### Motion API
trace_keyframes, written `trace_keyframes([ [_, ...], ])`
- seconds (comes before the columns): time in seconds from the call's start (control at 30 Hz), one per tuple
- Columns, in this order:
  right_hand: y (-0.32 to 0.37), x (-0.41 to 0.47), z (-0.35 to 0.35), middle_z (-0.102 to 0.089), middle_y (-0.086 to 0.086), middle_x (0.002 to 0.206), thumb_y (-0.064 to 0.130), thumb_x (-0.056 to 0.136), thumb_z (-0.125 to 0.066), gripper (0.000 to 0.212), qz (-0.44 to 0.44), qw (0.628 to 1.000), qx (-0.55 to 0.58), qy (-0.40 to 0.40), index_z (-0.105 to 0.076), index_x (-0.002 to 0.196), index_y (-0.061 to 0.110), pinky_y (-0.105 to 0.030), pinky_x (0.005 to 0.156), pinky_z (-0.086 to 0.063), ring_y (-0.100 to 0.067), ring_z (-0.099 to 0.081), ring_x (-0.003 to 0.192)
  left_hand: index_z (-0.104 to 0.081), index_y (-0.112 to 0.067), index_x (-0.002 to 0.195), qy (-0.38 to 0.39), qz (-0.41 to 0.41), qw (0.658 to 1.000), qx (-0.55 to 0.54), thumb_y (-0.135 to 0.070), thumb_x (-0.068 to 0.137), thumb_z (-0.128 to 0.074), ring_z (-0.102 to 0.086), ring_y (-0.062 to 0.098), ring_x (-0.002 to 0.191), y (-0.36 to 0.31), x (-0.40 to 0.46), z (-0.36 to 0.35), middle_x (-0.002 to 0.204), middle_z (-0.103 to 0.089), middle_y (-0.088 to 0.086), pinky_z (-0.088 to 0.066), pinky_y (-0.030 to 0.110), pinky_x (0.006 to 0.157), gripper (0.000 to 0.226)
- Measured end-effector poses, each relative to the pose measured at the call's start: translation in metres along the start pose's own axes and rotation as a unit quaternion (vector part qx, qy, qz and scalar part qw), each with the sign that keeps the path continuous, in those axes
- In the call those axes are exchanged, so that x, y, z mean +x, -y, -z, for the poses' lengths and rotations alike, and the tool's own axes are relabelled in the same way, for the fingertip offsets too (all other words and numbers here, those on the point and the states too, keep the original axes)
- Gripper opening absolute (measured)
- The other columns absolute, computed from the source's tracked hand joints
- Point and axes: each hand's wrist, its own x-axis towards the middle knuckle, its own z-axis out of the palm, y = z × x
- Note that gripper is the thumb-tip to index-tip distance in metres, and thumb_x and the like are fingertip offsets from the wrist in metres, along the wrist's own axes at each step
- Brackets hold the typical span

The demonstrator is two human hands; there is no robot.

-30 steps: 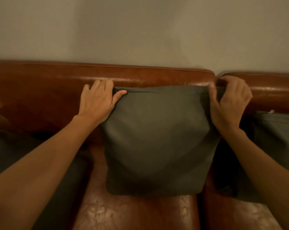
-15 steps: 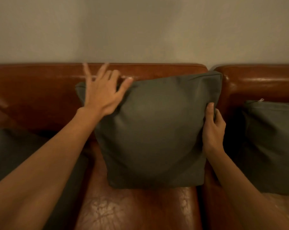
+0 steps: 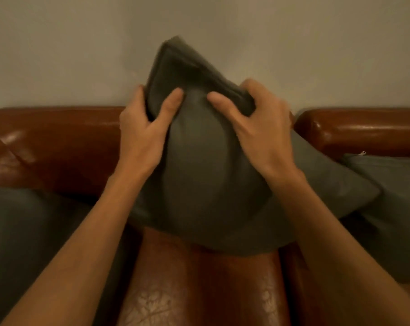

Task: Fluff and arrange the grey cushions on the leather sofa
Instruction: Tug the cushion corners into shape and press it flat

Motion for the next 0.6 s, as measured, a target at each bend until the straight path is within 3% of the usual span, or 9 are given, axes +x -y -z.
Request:
trace_keyframes([
  [0.13, -0.006, -0.001, -0.045, -0.066, 0.005, 0.086, 0.066, 0.082, -0.060, 0.046, 0.071, 0.987, -0.106, 0.101, -0.066, 0.087, 0.021, -0.035, 0.069, -0.045, -0.016, -0.060, 0.086, -0.057, -0.020, 0.101, -0.046, 0.106, 0.993, -0.014, -0.038, 0.096, -0.055, -0.059, -0.008, 0.086, 0.068, -0.041, 0.011, 0.090, -0.062, -0.015, -0.046, 0.024, 0.080, 0.018],
  [0.23, -0.047, -0.026, -0.072, -0.065, 0.003, 0.113, 0.061, 0.090, -0.053, 0.046, 0.035, 0.956, -0.118, 0.265, -0.064, 0.115, 0.024, -0.035, 0.086, -0.044, -0.017, -0.056, 0.107, -0.056, -0.018, 0.112, -0.009, 0.248, 0.969, 0.003, -0.039, 0.097, -0.052, -0.060, 0.017, 0.109, 0.120, -0.084, 0.009, 0.109, -0.063, -0.004, -0.044, 0.030, 0.092, 0.025],
  [0.3, -0.071, -0.045, -0.074, -0.061, 0.002, 0.126, 0.058, 0.097, -0.043, 0.049, 0.018, 0.945, -0.133, 0.300, -0.058, 0.128, 0.023, -0.035, 0.099, -0.036, -0.018, -0.051, 0.119, -0.051, -0.018, 0.115, -0.003, 0.305, 0.952, 0.013, -0.041, 0.099, -0.047, -0.055, 0.020, 0.111, 0.132, -0.098, 0.011, 0.117, -0.058, 0.002, -0.040, 0.032, 0.092, 0.029],
  [0.37, -0.079, -0.052, -0.073, -0.058, 0.005, 0.134, 0.051, 0.101, -0.037, 0.045, 0.039, 0.953, -0.163, 0.254, -0.056, 0.133, 0.025, -0.036, 0.108, -0.027, -0.016, -0.045, 0.131, -0.047, -0.017, 0.118, -0.014, 0.296, 0.955, 0.010, -0.041, 0.100, -0.044, -0.053, 0.018, 0.112, 0.126, -0.096, 0.011, 0.121, -0.056, 0.002, -0.039, 0.031, 0.092, 0.030],
  [0.43, -0.068, -0.050, -0.073, -0.052, 0.007, 0.143, 0.045, 0.104, -0.032, 0.043, 0.034, 0.961, -0.155, 0.225, -0.051, 0.138, 0.026, -0.039, 0.115, -0.019, -0.013, -0.034, 0.141, -0.042, -0.015, 0.131, -0.042, 0.266, 0.963, -0.019, -0.049, 0.099, -0.042, -0.052, 0.017, 0.118, 0.112, -0.090, 0.001, 0.129, -0.053, 0.001, -0.039, 0.031, 0.098, 0.047],
  [0.5, -0.051, -0.049, -0.079, -0.043, 0.006, 0.151, 0.041, 0.106, -0.028, 0.045, 0.042, 0.956, -0.138, 0.254, -0.043, 0.145, 0.025, -0.037, 0.118, -0.013, -0.011, -0.025, 0.146, -0.038, -0.015, 0.136, -0.081, 0.264, 0.960, -0.040, -0.063, 0.091, -0.044, -0.051, 0.014, 0.119, 0.098, -0.086, -0.014, 0.132, -0.052, 0.000, -0.038, 0.029, 0.100, 0.066],
  [0.6, -0.048, -0.056, -0.089, -0.032, 0.004, 0.158, 0.045, 0.105, -0.022, 0.051, 0.069, 0.927, -0.174, 0.324, -0.031, 0.152, 0.027, -0.038, 0.119, -0.008, -0.012, -0.018, 0.148, -0.040, -0.020, 0.120, -0.126, 0.282, 0.951, -0.015, -0.061, 0.087, -0.055, -0.053, 0.014, 0.109, 0.088, -0.083, -0.031, 0.119, -0.053, -0.004, -0.040, 0.028, 0.092, 0.055],
])
